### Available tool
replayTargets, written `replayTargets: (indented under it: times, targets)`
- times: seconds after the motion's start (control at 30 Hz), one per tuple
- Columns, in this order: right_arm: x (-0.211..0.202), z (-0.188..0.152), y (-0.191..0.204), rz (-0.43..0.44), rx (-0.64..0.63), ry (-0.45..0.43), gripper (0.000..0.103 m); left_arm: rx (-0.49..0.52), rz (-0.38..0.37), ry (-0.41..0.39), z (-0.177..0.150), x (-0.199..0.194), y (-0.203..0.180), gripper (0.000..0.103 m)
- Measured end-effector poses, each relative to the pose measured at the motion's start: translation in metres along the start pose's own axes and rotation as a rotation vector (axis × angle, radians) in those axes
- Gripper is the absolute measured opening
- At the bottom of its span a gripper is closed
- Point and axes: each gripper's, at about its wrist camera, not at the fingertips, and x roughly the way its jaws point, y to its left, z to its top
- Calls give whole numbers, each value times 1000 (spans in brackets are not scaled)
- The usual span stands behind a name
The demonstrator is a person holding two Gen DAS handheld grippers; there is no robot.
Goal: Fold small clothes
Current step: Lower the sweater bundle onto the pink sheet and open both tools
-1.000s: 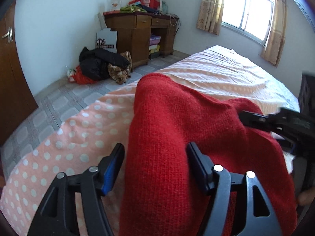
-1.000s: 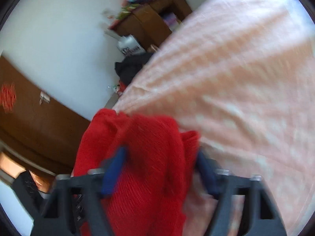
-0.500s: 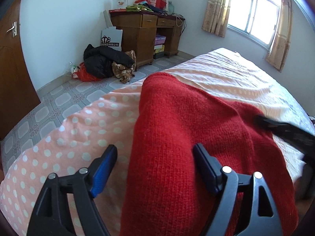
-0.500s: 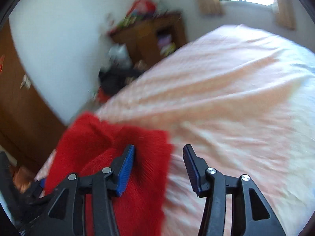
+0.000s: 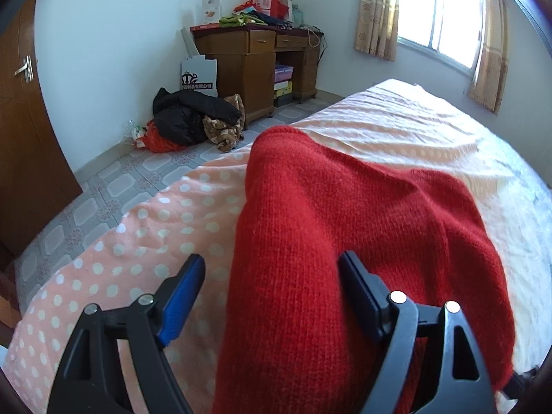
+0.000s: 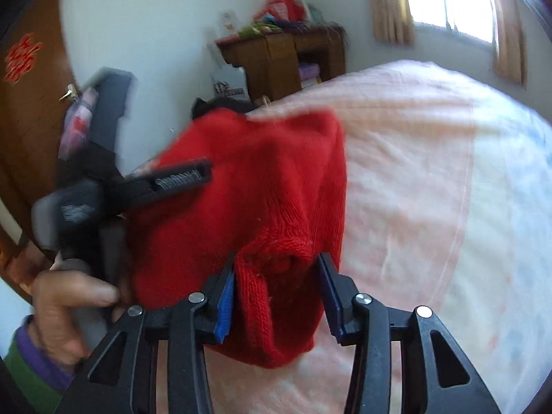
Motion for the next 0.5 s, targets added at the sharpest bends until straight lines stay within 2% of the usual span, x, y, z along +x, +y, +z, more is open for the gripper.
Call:
replayTargets:
  times: [0.1, 0.23, 0.33, 0.4, 0.5]
  targets:
    - [-1, -6, -3, -2, 20, -21, 45, 25, 27, -24, -13, -15, -4, 84]
    - [-7, -14, -8, 0, 42, -22, 46, -1, 13, -18, -32, -35, 1, 88]
    - [-4, -20, -16, 0, 101, 20, 61, -59, -34, 10, -49, -53, 7, 89]
    - [-10, -27, -20, 17, 153, 29, 61, -61, -26, 13, -54, -62, 6, 94]
    - [-39, -43, -10, 4, 137, -18, 61, -19, -10, 11, -59, -77, 2, 94]
